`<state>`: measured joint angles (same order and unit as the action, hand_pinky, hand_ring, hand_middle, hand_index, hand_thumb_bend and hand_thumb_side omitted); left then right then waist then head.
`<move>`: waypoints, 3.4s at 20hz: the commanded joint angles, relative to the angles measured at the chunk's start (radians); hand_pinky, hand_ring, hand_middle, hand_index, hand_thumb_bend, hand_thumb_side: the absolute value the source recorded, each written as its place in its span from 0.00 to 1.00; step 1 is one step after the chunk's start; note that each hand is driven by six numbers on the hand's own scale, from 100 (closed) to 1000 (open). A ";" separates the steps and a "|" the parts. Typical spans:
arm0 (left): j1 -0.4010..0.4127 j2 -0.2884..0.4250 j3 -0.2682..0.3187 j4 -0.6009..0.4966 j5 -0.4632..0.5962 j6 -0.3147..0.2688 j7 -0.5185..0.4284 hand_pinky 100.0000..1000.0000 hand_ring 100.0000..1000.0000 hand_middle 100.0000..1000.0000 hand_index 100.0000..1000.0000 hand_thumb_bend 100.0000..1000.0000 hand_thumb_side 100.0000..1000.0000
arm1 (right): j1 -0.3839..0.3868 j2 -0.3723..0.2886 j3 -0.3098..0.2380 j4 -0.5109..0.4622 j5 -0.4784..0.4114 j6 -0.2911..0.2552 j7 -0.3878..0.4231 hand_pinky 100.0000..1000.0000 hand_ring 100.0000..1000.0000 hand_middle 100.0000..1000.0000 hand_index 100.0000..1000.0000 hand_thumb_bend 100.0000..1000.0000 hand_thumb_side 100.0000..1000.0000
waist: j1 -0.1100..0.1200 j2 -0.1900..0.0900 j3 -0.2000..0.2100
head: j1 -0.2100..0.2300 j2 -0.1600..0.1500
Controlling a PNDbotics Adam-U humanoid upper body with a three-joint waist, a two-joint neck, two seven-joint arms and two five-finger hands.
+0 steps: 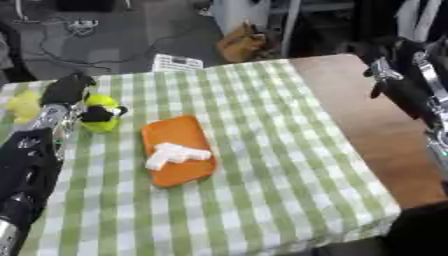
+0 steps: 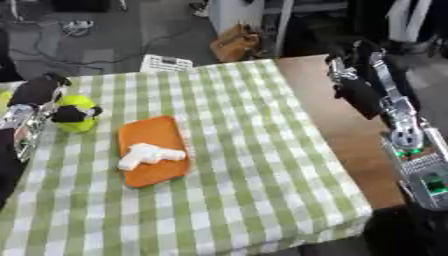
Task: Pick up objects on the table and place them in the box.
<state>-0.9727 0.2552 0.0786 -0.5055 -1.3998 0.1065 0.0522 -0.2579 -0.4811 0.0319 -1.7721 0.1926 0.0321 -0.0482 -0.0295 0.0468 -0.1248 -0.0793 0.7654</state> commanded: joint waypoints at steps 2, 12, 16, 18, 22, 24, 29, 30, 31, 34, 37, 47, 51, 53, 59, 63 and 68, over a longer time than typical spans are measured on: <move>-0.022 0.026 0.011 0.003 0.047 -0.008 -0.045 0.64 0.79 0.82 0.86 0.70 0.70 | -0.019 -0.019 -0.005 -0.020 -0.007 0.000 0.002 0.28 0.52 0.55 0.82 0.01 0.58 | 0.001 0.008 -0.006 | 0.004 0.005; -0.009 0.027 -0.002 0.037 0.069 -0.018 -0.215 0.61 0.77 0.82 0.87 0.71 0.75 | -0.018 -0.019 -0.007 -0.018 -0.007 -0.001 0.000 0.28 0.52 0.55 0.82 0.00 0.58 | 0.001 0.002 -0.010 | -0.001 0.005; 0.000 0.029 -0.001 0.027 0.035 0.000 -0.241 0.65 0.82 0.86 0.88 0.74 0.72 | -0.017 -0.019 -0.008 -0.018 -0.007 -0.001 -0.001 0.28 0.52 0.54 0.81 0.01 0.58 | 0.001 0.002 -0.010 | -0.003 0.005; 0.005 0.030 -0.005 0.022 0.000 0.009 -0.215 0.67 0.84 0.88 0.89 0.77 0.70 | -0.016 -0.019 -0.008 -0.018 -0.007 -0.001 -0.001 0.28 0.52 0.54 0.81 0.02 0.59 | 0.002 0.002 -0.010 | -0.004 0.005; 0.012 0.026 -0.008 0.028 -0.077 0.016 -0.181 0.59 0.76 0.82 0.86 0.82 0.62 | -0.016 -0.018 -0.008 -0.018 -0.006 -0.002 -0.001 0.28 0.52 0.54 0.81 0.04 0.59 | 0.002 0.003 -0.010 | -0.008 0.005; 0.012 0.025 -0.005 0.027 -0.096 0.021 -0.177 0.40 0.59 0.71 0.81 0.72 0.43 | -0.015 -0.019 -0.009 -0.018 -0.006 -0.002 -0.001 0.28 0.52 0.54 0.81 0.04 0.59 | 0.001 0.003 -0.010 | -0.009 0.005; 0.006 0.026 0.000 0.010 -0.089 0.024 -0.196 0.00 0.24 0.43 0.61 0.47 0.01 | -0.014 -0.019 -0.010 -0.016 -0.006 -0.002 -0.002 0.28 0.52 0.54 0.81 0.04 0.59 | 0.001 0.002 -0.009 | -0.011 0.005; 0.004 0.027 0.003 0.005 -0.073 0.021 -0.207 0.00 0.23 0.42 0.59 0.47 0.00 | -0.014 -0.019 -0.010 -0.016 -0.006 -0.002 -0.002 0.28 0.52 0.54 0.81 0.04 0.59 | 0.001 0.001 -0.008 | -0.012 0.005; 0.002 0.028 0.004 -0.001 -0.058 0.019 -0.217 0.00 0.23 0.41 0.58 0.46 0.00 | -0.014 -0.019 -0.011 -0.016 -0.006 -0.003 -0.003 0.28 0.52 0.54 0.81 0.04 0.59 | 0.001 0.000 -0.008 | -0.012 0.005; -0.009 0.035 0.003 -0.031 -0.018 0.010 -0.235 0.00 0.18 0.37 0.51 0.43 0.00 | -0.013 -0.020 -0.012 -0.016 -0.006 -0.002 -0.004 0.28 0.52 0.54 0.81 0.04 0.59 | 0.000 -0.002 -0.006 | -0.013 0.005; -0.023 0.048 -0.002 -0.078 0.028 -0.007 -0.257 0.00 0.17 0.35 0.51 0.40 0.00 | -0.012 -0.021 -0.013 -0.015 -0.005 -0.002 -0.005 0.28 0.52 0.54 0.81 0.04 0.59 | 0.000 -0.005 -0.003 | -0.014 0.005; -0.046 0.057 -0.089 -0.251 0.143 -0.157 -0.349 0.00 0.17 0.34 0.51 0.37 0.00 | -0.012 -0.024 -0.014 -0.014 -0.004 -0.002 -0.005 0.28 0.52 0.54 0.81 0.04 0.59 | 0.003 -0.014 0.003 | -0.021 0.005; -0.047 0.030 -0.162 -0.304 0.185 -0.240 -0.404 0.00 0.17 0.34 0.51 0.40 0.00 | -0.014 -0.022 -0.014 -0.016 -0.003 -0.003 -0.005 0.28 0.52 0.54 0.81 0.05 0.58 | 0.002 -0.014 0.000 | -0.020 0.005; -0.046 0.012 -0.188 -0.317 0.195 -0.266 -0.421 0.00 0.17 0.35 0.51 0.40 0.00 | -0.015 -0.022 -0.013 -0.016 -0.003 -0.003 -0.005 0.28 0.52 0.54 0.81 0.05 0.58 | 0.002 -0.015 -0.001 | -0.019 0.005; -0.041 -0.027 -0.222 -0.322 0.198 -0.300 -0.435 0.00 0.17 0.35 0.51 0.41 0.00 | -0.018 -0.020 -0.012 -0.017 -0.003 -0.003 -0.003 0.28 0.52 0.54 0.81 0.05 0.58 | 0.003 -0.016 -0.005 | 0.003 0.005; -0.039 -0.042 -0.230 -0.317 0.189 -0.310 -0.435 0.00 0.17 0.35 0.50 0.41 0.00 | -0.018 -0.019 -0.012 -0.017 -0.003 -0.003 -0.003 0.28 0.52 0.54 0.81 0.05 0.58 | 0.004 -0.016 -0.005 | 0.023 0.005; -0.033 -0.064 -0.241 -0.308 0.182 -0.322 -0.436 0.00 0.17 0.35 0.50 0.41 0.01 | -0.018 -0.018 -0.011 -0.017 -0.004 -0.003 -0.002 0.28 0.52 0.54 0.81 0.05 0.58 | 0.004 -0.016 -0.003 | 0.046 0.005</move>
<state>-0.9854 0.1886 -0.1599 -0.8011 -1.2145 -0.2096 -0.3853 -0.2603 -0.4810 0.0311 -1.7722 0.1925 0.0309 -0.0493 -0.0294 0.0473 -0.1286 -0.0409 0.7655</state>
